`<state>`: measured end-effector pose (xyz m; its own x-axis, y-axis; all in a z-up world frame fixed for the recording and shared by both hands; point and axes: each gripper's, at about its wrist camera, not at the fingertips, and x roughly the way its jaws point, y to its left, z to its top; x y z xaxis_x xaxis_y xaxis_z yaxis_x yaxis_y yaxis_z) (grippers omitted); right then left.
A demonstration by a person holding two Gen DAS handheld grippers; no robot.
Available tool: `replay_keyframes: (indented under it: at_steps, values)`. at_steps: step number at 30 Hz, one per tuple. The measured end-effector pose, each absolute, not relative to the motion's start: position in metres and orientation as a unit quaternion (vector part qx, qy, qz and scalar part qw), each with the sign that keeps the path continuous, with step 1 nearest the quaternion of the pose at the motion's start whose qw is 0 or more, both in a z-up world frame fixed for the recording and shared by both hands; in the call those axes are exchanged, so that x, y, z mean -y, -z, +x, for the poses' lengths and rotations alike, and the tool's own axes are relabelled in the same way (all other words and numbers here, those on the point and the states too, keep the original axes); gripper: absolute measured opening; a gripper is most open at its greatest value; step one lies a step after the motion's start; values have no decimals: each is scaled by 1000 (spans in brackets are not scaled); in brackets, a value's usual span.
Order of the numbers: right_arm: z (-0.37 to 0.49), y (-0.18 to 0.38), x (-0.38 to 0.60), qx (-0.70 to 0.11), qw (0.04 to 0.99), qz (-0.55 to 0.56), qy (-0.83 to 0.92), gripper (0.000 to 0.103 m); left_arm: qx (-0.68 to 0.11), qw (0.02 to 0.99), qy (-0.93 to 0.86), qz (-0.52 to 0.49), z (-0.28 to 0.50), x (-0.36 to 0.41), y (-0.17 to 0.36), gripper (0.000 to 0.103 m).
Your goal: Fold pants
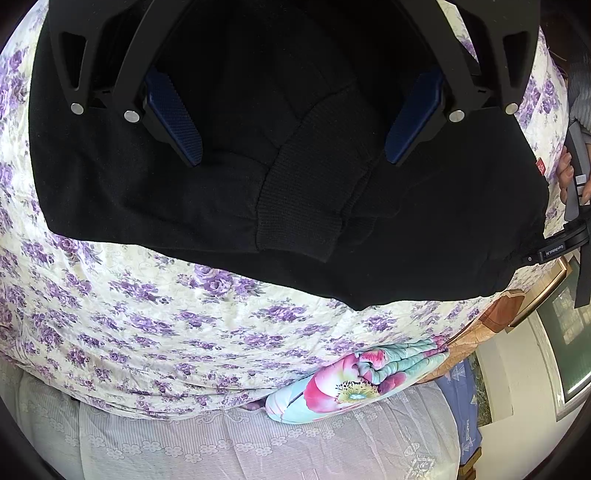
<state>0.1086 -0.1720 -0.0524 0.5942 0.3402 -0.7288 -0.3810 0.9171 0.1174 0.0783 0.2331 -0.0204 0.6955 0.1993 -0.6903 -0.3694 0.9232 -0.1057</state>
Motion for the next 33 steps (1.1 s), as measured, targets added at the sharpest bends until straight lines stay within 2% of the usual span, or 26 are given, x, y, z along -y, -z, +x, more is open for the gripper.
replay_keyframes:
  at_steps: [4, 11, 13, 19, 20, 21, 22, 23, 24, 25, 30, 31, 32, 33]
  values:
    - [109, 53, 172, -403, 892, -26, -202, 100, -348, 916, -155, -127, 74, -236, 18, 51]
    - [109, 52, 172, -403, 892, -26, -203, 100, -332, 923, -154, -118, 67, -232, 10, 27]
    - [109, 52, 172, -403, 892, -26, -203, 100, -327, 926, -146, -124, 64, -233, 7, 24]
    - [109, 52, 173, -404, 891, -25, -204, 100, -328, 916, -115, -202, 56, -259, 12, 24]
    - [109, 52, 173, -404, 891, -24, -205, 100, -333, 912, -112, -212, 55, -264, 15, 27]
    - [109, 52, 173, -404, 891, -23, -205, 100, -340, 908, -113, -218, 55, -267, 19, 40]
    - [109, 52, 174, -404, 891, -23, -205, 100, -346, 905, -113, -221, 55, -270, 23, 48]
    - [109, 52, 174, -404, 891, -23, -205, 100, -352, 902, -111, -226, 55, -272, 28, 62]
    - [109, 52, 174, -404, 891, -22, -205, 100, -357, 897, -106, -238, 55, -275, 34, 68]
    - [109, 52, 174, -404, 891, -23, -205, 100, -364, 892, -100, -249, 56, -277, 39, 69]
    - [110, 52, 174, -404, 891, -21, -206, 100, -377, 869, -57, -315, 61, -290, 54, 68]
    - [109, 52, 174, -405, 891, -22, -206, 100, -373, 867, -40, -327, 63, -291, 55, 62]
    - [109, 52, 174, -405, 891, -22, -205, 100, -373, 865, -28, -334, 66, -291, 55, 48]
    - [110, 52, 174, -405, 891, -22, -205, 100, -374, 866, -29, -330, 69, -290, 55, 40]
